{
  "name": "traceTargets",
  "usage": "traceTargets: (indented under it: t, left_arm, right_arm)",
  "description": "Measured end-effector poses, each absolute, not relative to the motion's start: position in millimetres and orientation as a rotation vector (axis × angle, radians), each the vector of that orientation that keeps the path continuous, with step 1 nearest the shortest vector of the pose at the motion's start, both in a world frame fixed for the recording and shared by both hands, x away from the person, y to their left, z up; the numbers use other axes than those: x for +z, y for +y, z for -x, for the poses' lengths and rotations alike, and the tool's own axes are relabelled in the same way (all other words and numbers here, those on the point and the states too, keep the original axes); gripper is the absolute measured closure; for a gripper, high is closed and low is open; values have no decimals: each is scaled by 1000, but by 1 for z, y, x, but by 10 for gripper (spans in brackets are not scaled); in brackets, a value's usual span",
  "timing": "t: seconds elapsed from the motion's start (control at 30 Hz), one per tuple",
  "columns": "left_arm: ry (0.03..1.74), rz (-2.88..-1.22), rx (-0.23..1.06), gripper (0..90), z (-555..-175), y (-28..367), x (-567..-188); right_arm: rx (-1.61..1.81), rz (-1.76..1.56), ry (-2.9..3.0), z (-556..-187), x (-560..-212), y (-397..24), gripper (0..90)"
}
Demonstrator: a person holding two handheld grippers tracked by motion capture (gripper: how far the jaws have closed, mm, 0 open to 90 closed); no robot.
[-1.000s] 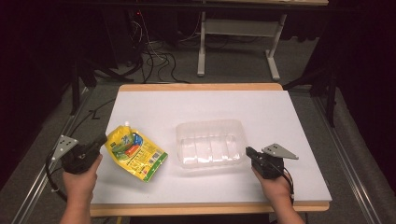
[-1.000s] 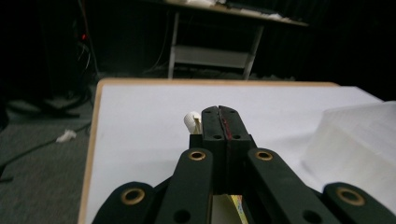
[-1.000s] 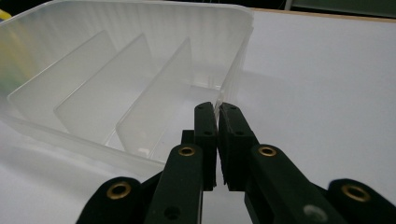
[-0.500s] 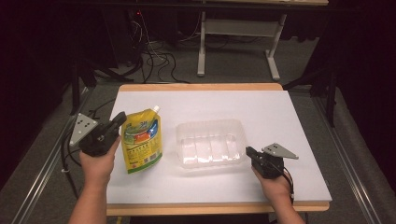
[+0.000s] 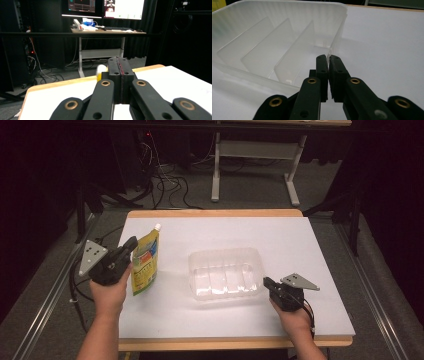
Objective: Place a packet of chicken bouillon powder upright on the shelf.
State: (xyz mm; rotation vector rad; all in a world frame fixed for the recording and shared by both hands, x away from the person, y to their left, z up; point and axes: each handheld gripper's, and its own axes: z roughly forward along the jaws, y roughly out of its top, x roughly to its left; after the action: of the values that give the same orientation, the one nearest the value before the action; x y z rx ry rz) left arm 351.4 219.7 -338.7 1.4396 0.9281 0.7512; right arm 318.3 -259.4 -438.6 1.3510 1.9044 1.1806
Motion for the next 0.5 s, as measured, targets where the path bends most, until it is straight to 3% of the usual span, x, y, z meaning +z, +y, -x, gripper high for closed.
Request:
traceTargets:
  t: [0.37, 0.5]
  left_arm:
    - [972, -1431, 768, 900, -310, 247, -359]
    - [988, -1433, 758, 844, -307, 250, -364]
  right_arm:
    - [1174, -1357, 1901, -318, -439, -259, 873]
    - [1172, -1352, 1903, -318, -439, -259, 873]
